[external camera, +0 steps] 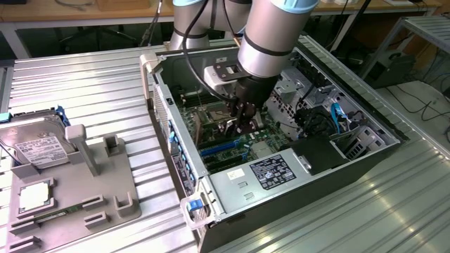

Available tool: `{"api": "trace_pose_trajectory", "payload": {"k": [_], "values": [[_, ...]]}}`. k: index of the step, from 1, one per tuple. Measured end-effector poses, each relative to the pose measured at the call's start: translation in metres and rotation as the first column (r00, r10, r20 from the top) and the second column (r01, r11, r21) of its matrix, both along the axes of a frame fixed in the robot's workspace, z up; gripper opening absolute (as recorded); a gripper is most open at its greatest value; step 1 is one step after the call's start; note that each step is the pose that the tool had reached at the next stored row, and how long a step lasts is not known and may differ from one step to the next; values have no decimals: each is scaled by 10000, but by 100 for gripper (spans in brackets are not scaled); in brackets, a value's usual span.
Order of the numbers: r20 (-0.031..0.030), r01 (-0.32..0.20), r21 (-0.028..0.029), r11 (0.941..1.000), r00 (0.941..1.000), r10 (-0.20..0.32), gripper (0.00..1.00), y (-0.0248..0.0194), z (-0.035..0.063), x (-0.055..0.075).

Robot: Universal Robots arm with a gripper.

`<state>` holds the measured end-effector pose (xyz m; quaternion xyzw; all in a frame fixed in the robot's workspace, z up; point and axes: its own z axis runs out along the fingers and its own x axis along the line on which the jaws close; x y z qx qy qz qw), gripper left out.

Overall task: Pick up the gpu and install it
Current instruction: 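Insert the gpu into the slot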

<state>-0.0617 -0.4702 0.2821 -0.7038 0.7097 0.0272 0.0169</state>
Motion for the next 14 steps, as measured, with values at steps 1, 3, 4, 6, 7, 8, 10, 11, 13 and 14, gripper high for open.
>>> {"api": "trace_pose_trajectory", "payload": {"k": [1, 3, 4, 6, 7, 8, 10, 11, 13, 14], "values": [[-2, 0, -1, 10000, 10000, 0, 28, 4, -15, -2], [-5, 0, 0, 10000, 10000, 0, 28, 19, -52, -5], [-5, 0, 0, 10000, 10000, 0, 28, 26, -69, -5], [-8, 0, -2, 10000, 10000, 0, 28, 37, -100, -9], [-9, 0, -12, 10000, 10000, 0, 28, 39, -108, -18], [-10, 0, -22, 10000, 10000, 0, 28, 38, -112, -30], [-8, 0, -28, 10000, 10000, 0, 28, 39, -142, -47], [-8, 1, -29, 10000, 10000, -1, 28, 40, -170, -57], [-9, 0, -32, 10000, 10000, 0, 28, 40, -198, -70], [-9, 0, -34, 10000, 10000, 0, 28, 40, -206, -77]]}}
